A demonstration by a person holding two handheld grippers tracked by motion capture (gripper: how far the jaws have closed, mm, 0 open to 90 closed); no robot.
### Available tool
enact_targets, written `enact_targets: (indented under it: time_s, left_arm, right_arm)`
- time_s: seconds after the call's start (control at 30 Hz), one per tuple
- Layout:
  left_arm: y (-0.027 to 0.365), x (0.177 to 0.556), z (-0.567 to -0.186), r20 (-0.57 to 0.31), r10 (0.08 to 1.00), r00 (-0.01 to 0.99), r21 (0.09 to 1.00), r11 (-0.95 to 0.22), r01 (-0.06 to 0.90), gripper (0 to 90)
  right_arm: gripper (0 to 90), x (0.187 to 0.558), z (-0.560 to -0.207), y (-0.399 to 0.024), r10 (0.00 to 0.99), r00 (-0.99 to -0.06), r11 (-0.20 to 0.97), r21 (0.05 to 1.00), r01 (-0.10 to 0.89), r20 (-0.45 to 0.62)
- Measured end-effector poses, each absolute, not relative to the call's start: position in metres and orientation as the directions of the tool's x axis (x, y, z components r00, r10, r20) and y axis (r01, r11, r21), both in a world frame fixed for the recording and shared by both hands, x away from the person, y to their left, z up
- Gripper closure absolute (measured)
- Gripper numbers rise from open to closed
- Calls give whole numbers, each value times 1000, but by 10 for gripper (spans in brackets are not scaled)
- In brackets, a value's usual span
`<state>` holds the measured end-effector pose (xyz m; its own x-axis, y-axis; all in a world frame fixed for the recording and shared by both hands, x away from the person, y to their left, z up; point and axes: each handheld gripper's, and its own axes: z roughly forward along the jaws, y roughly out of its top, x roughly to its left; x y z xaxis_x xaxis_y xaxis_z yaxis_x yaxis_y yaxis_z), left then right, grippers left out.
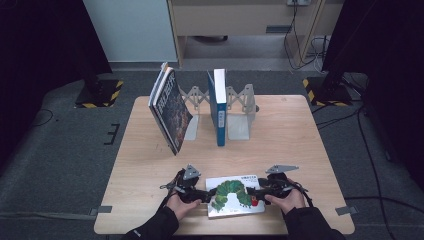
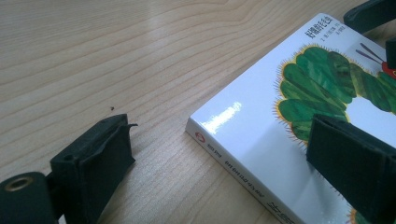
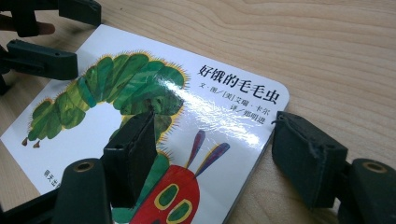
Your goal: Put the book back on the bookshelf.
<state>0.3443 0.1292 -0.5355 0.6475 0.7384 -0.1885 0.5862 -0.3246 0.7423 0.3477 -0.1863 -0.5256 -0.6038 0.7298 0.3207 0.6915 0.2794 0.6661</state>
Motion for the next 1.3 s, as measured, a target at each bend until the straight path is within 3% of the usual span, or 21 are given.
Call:
enact_targets:
  time_s: [0.37,0.47,0.53,0.67,1.3]
  left_arm:
    - [137,326,-525,-227,738,635,683,-344,645,190]
    - [137,323,-523,-231,734,638,679,-348,646,245]
    - [138,323,-523,-262,723,639,673,-337,658,327]
    - [134,324,-525,-291,705,647,678,-325,659,377]
    - [121,330,-527,-266,715,646,697,-320,641,336]
  right_arm:
    - [306,349,-525,-187,726,-601,269,664,697,336]
    - [307,348,-525,-188,726,-601,269,665,697,336]
    - [306,348,-525,-188,726,-602,271,665,696,334]
    - [306,348,-525,-188,725,-600,267,665,698,338]
    - [296,356,-526,-189,732,-575,227,665,712,366]
